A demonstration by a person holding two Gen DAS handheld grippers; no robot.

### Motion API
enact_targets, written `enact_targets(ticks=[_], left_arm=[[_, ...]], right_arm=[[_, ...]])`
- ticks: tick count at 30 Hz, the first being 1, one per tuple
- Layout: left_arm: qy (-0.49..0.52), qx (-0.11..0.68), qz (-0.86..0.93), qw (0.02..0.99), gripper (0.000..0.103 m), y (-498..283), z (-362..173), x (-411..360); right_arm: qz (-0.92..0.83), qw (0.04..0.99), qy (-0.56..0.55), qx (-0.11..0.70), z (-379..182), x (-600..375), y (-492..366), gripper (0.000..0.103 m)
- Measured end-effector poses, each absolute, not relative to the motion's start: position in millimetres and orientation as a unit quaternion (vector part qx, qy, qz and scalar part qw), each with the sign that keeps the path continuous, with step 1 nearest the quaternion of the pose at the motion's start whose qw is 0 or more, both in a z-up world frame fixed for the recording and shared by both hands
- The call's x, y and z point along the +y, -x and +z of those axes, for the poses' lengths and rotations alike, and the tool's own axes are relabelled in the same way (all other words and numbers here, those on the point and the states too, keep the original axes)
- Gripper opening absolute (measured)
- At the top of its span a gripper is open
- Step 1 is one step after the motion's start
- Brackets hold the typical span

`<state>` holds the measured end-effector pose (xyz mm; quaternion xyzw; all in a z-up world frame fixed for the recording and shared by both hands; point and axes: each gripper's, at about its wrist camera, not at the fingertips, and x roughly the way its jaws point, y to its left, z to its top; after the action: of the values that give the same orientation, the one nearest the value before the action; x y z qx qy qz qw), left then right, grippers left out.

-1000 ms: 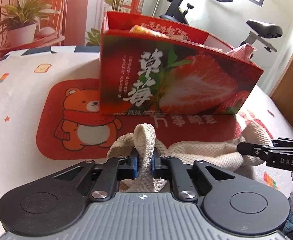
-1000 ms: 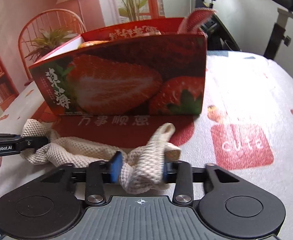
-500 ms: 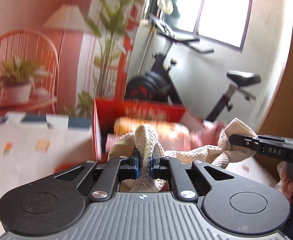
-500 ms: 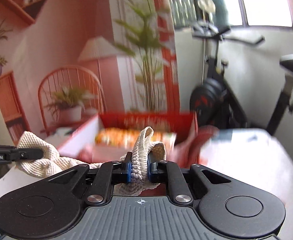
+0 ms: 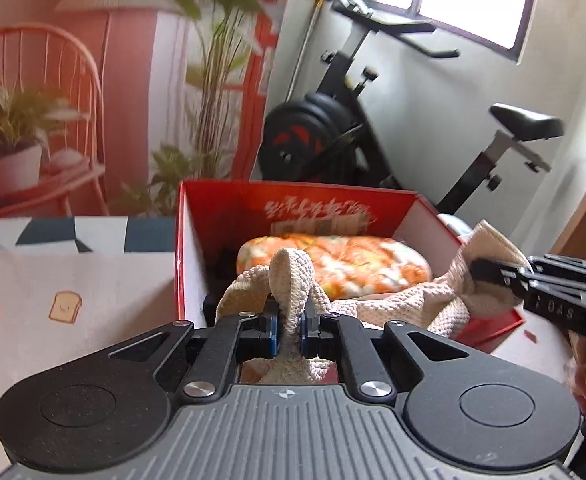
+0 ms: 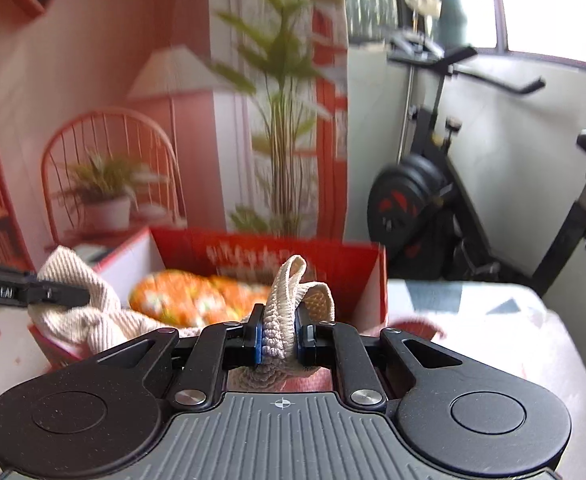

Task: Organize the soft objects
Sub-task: 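Lift the cream cloth into the red box and open both tools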

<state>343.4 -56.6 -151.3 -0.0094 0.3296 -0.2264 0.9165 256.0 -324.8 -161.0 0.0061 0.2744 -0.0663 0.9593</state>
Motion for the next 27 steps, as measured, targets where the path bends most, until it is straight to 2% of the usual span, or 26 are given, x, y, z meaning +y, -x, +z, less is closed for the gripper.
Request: enact_targets(ticks=[12,14,15,16,17,18,19,20,21,22,23,25,27], left_arm=[[-0.043,0.349,-0.228,0.908,0.012,-351.1,-164.8,-71.4],[-0.030,0.355,-0.227,0.907,0.018,-350.5,-164.1,-67.0],[-0.018,0.355,-0.230,0.906,0.031,-350.2,-162.2,-63.6],[-0.011,0.348,-0.234,0.908,0.050,-348.3,-160.0,-61.4],[-0.008,0.342,-0.232,0.911,0.058,-344.7,-156.4,-59.5],[-0.009,0.335,-0.228,0.914,0.069,-340.9,-152.1,-58.4],[-0.011,0.327,-0.225,0.918,0.073,-336.2,-146.8,-57.1],[-0.011,0.322,-0.224,0.920,0.075,-331.7,-141.5,-55.6],[-0.010,0.320,-0.223,0.921,0.082,-327.2,-135.8,-53.5],[-0.008,0.318,-0.219,0.922,0.089,-322.1,-130.1,-50.7],[-0.007,0.313,-0.215,0.925,0.093,-316.2,-124.4,-48.6],[-0.008,0.297,-0.204,0.933,0.099,-302.2,-111.5,-43.0],[-0.018,0.279,-0.195,0.940,0.100,-285.0,-96.1,-37.5]], right_arm=[[-0.072,0.948,0.004,0.310,-191.7,-323.2,-262.9,0.016],[-0.072,0.946,0.011,0.315,-191.2,-320.9,-260.2,0.021],[-0.074,0.946,0.007,0.314,-189.4,-320.8,-257.1,0.025],[-0.073,0.948,0.003,0.311,-186.9,-320.0,-254.0,0.027],[-0.073,0.949,0.002,0.307,-184.0,-318.4,-250.7,0.029],[-0.073,0.949,0.005,0.305,-180.2,-316.5,-246.8,0.036],[-0.073,0.950,0.007,0.303,-176.5,-314.3,-243.0,0.047],[-0.072,0.952,0.010,0.296,-171.9,-311.3,-238.3,0.054],[-0.074,0.954,0.012,0.290,-165.2,-309.4,-232.7,0.067],[-0.077,0.955,0.015,0.285,-158.3,-306.1,-228.0,0.076],[-0.077,0.958,0.017,0.277,-151.0,-302.2,-222.3,0.079],[-0.076,0.963,0.012,0.258,-134.7,-297.0,-209.6,0.098],[-0.081,0.968,0.000,0.237,-116.6,-291.2,-195.2,0.103]])
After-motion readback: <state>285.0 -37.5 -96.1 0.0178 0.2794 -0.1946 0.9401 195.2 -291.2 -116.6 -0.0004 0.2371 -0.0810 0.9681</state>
